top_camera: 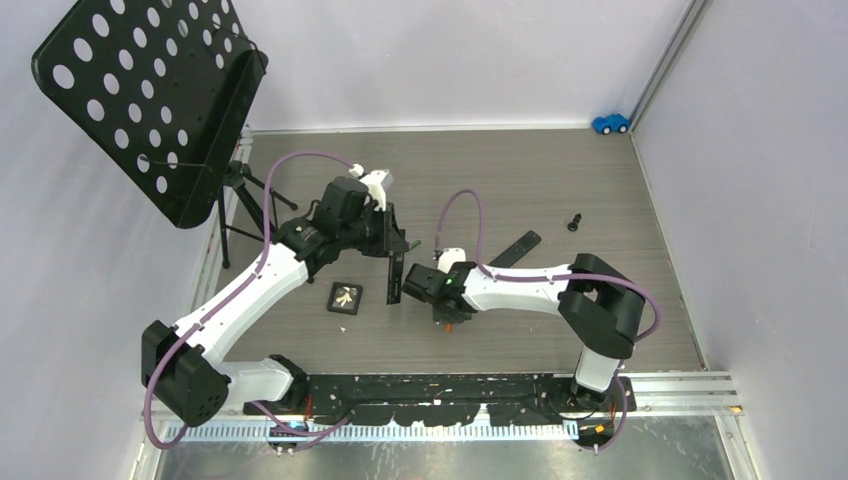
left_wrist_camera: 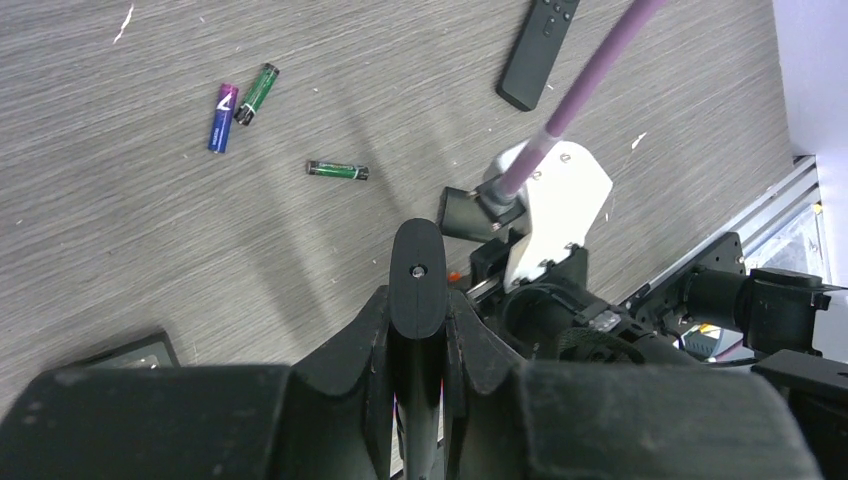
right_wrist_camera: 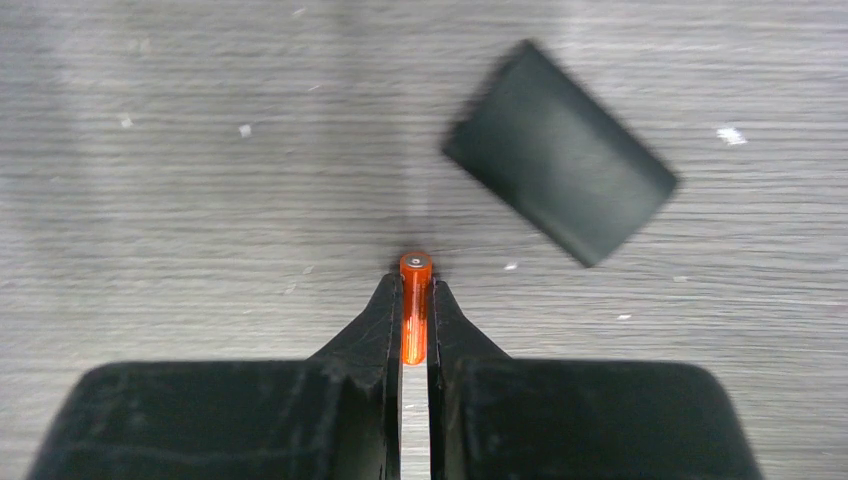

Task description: Load the batteries into the remote control

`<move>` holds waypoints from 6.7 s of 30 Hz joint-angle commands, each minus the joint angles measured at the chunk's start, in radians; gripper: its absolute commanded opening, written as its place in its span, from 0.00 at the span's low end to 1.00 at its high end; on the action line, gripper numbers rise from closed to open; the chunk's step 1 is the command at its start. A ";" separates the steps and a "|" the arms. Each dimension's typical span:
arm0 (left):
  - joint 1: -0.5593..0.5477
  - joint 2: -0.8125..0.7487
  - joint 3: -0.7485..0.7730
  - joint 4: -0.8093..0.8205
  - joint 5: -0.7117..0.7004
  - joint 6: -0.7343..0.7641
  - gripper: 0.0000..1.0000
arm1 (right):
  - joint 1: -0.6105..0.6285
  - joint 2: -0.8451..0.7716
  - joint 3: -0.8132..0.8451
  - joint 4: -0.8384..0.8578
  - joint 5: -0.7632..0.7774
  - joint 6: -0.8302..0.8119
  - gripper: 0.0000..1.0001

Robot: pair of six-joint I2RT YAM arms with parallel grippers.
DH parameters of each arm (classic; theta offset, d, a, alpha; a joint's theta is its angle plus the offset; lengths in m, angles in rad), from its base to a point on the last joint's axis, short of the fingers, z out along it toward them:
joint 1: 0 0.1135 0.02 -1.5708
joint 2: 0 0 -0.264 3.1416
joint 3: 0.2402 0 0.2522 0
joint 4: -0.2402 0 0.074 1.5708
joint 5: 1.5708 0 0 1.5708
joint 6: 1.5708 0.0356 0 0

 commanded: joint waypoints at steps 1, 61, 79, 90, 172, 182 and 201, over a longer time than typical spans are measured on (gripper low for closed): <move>0.000 -0.051 0.006 0.074 0.039 -0.022 0.00 | -0.008 -0.156 -0.006 -0.072 0.213 -0.016 0.02; 0.046 0.077 -0.168 1.157 0.500 -0.876 0.00 | -0.002 -0.742 -0.093 0.321 0.030 -0.527 0.17; 0.049 0.081 -0.176 1.171 0.498 -0.935 0.00 | -0.003 -0.745 -0.092 0.363 0.163 -0.530 0.38; 0.050 0.096 -0.182 1.225 0.480 -0.934 0.00 | -0.003 -0.776 -0.041 0.357 0.168 -0.485 0.53; 0.054 0.142 -0.162 1.294 0.364 -0.932 0.00 | -0.147 -0.828 -0.307 0.853 0.097 0.441 0.72; 0.054 0.151 -0.154 1.301 0.363 -0.949 0.00 | -0.167 -0.829 -0.326 0.842 0.073 0.473 0.63; 0.055 0.219 -0.143 1.408 0.359 -1.153 0.00 | -0.173 -0.849 -0.401 0.876 0.064 0.443 0.32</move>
